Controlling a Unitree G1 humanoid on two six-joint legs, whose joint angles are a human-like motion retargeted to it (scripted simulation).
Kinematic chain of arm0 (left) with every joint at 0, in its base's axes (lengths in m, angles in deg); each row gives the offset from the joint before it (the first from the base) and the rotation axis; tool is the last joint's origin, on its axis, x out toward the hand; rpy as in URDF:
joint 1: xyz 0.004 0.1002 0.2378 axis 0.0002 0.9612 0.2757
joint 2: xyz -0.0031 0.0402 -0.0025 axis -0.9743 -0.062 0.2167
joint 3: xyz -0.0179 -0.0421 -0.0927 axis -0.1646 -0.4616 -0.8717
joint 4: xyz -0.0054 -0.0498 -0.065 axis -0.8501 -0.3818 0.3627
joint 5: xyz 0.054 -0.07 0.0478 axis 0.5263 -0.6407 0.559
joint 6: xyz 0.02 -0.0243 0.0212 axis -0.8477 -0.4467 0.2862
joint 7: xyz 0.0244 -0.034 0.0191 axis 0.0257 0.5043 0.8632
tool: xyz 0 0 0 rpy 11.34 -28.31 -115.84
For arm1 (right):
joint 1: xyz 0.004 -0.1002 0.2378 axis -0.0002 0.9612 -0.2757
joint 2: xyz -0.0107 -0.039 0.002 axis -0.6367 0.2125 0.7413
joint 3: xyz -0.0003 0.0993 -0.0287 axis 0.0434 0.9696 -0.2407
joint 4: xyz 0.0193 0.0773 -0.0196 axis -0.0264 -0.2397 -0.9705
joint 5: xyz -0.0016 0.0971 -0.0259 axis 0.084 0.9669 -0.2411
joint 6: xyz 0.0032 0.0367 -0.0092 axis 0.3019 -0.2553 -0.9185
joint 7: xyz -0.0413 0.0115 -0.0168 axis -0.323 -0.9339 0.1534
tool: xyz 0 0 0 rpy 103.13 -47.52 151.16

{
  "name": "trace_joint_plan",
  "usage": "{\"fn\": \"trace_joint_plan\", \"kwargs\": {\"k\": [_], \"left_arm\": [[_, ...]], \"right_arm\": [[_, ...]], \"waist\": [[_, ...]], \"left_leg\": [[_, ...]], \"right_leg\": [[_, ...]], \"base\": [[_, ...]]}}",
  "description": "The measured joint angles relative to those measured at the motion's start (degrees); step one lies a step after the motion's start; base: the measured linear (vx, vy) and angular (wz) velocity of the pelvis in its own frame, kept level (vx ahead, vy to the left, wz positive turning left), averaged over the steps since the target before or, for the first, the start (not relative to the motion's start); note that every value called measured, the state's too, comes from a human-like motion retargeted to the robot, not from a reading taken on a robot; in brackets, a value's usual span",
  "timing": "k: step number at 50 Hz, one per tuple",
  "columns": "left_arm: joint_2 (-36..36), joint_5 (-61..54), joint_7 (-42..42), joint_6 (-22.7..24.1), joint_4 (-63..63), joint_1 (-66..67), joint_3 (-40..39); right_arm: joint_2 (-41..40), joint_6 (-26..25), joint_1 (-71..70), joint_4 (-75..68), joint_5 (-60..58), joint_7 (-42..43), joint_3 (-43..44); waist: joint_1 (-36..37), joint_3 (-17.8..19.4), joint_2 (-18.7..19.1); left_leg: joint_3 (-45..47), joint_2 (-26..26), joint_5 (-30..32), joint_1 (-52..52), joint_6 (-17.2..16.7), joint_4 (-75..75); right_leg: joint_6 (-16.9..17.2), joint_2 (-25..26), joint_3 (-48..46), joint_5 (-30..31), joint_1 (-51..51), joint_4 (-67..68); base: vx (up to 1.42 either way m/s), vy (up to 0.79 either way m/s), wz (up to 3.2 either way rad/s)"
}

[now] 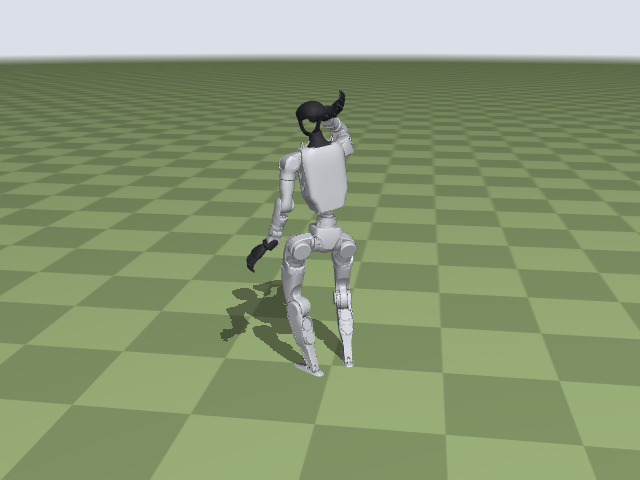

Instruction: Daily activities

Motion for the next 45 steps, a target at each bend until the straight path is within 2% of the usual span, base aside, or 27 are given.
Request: {"fn": "trace_joint_plan", "kwargs": {"k": [8,13,24,45], "left_arm": [[0.8,-0.4,0.4,-1.0,0.2,1.3,-2.4],[0.8,-0.2,1.3,-1.8,-0.9,3.3,-4.1],[0.2,-1.1,0.2,-2.9,-3.3,4.7,-5.7],[-0.9,-2.7,-1.6,-1.1,-0.2,-2.9,-4.6]], "right_arm": [[-0.1,-0.6,-2.9,-2.7,1.8,1.9,-1.3],[1.2,-1.7,-5.6,-3.9,1.0,3.7,-1.9],[1.1,-5.9,-12.2,-4.1,-3.3,5.1,-3.1],[-8.0,-8.1,-9.2,0.0,-10.0,-0.9,0.7]], "waist": [[2.5,-0.6,4.4],[4.1,-2.1,6.7],[3.5,-3.7,6.9],[0.2,-2.0,5.1]], "left_leg": [[1.8,10.2,-3.6,-7.0,-0.5,18.0],[0.1,12.6,-4.4,-9.0,-1.3,18.7],[0.2,10.9,-5.7,-6.0,-0.9,13.8],[0.9,6.1,-5.3,-1.2,-1.2,9.1]], "right_leg": [[-0.8,6.2,-3.8,1.0,2.7,-5.4],[-0.7,9.4,-4.8,2.7,4.3,-9.5],[-0.4,9.0,-4.2,2.7,5.2,-9.1],[-0.3,3.5,-3.1,0.0,4.3,-0.4]], "base": [[0.0,-0.05,0.16],[0.0,0.0,0.0],[0.02,0.02,0.02],[0.0,0.0,0.01]]}}
